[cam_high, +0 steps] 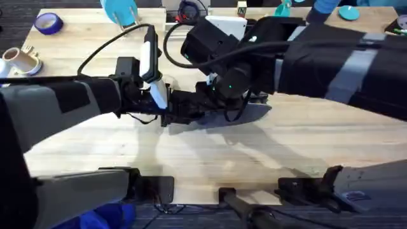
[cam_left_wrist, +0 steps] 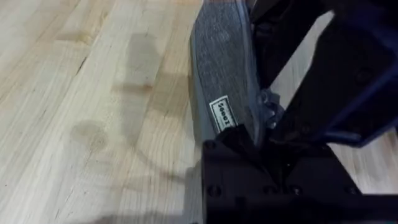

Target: Unzip the bag, pick up the pens from the table one at a time and place them inside, then zip the bag closed.

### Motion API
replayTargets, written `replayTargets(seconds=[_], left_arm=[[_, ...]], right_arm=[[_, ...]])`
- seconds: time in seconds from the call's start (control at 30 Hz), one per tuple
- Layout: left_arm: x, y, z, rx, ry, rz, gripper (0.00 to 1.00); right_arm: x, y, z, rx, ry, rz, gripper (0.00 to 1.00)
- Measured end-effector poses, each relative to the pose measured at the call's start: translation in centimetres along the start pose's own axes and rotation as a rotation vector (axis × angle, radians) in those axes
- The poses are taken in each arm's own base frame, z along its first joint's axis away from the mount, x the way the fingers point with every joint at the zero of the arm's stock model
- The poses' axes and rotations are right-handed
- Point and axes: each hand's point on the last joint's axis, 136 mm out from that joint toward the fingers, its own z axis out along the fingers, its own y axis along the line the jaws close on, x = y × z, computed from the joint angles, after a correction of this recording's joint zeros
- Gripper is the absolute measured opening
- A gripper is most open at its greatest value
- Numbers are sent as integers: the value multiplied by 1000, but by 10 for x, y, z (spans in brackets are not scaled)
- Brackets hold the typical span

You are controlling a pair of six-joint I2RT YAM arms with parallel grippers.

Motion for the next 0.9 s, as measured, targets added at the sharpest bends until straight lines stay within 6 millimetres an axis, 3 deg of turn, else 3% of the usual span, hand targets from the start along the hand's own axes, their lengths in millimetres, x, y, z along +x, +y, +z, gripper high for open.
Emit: replayTargets(seconds=[0.2,0.23,0.3,0.37,0.9], left_arm=[[0,0,0,-1,3,0,43],[0,0,0,-1,3,1,43],[0,0,0,-1,2,-1,43],[0,0,0,-1,1,-1,43],[0,0,0,0,1,-1,43]], right_arm=[[0,0,3,6,2,0,494],[0,-1,3,7,1,1,408],[-1,-1,3,10,-1,3,122],[-1,0,3,6,-3,7,45],[1,1,3,-5,9,-1,32]])
